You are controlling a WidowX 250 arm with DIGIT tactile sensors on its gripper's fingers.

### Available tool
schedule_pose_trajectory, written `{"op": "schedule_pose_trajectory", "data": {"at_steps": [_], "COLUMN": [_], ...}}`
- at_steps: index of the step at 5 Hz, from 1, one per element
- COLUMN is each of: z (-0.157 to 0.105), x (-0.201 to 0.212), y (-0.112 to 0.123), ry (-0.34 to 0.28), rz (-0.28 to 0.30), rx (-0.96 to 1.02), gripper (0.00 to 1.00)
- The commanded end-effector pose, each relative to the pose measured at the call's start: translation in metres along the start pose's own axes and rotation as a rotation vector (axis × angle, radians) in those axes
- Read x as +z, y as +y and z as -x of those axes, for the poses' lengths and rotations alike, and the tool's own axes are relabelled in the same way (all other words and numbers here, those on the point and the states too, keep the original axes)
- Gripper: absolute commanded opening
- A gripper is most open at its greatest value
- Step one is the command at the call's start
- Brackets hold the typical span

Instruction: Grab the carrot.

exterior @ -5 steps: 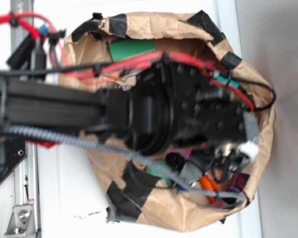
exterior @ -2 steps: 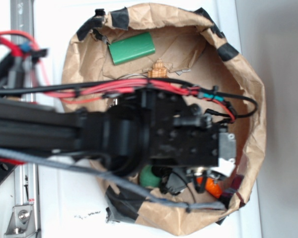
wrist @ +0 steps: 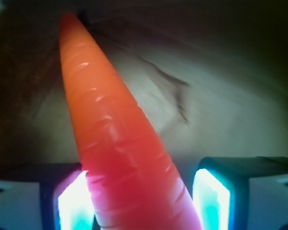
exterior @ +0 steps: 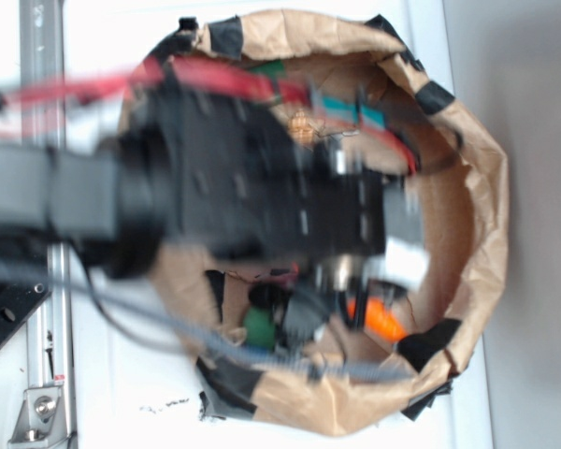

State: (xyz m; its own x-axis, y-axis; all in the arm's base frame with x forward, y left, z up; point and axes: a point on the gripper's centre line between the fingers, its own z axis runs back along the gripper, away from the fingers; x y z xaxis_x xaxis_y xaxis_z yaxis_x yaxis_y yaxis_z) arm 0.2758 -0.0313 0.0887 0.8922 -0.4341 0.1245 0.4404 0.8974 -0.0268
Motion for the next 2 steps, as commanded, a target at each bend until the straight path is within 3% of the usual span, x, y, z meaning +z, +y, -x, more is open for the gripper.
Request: {"op": "schedule_pose_trajectory", "data": {"at_steps": [1, 2], "z": [0.021, 0.023], "x": [0.075, 0.086], "y": [0.020, 0.017], "ry": [-0.063, -0.076], "rz": [-0.070, -0.065], "rx": [0.409, 0.484], "gripper": [0.00, 0.00]}}
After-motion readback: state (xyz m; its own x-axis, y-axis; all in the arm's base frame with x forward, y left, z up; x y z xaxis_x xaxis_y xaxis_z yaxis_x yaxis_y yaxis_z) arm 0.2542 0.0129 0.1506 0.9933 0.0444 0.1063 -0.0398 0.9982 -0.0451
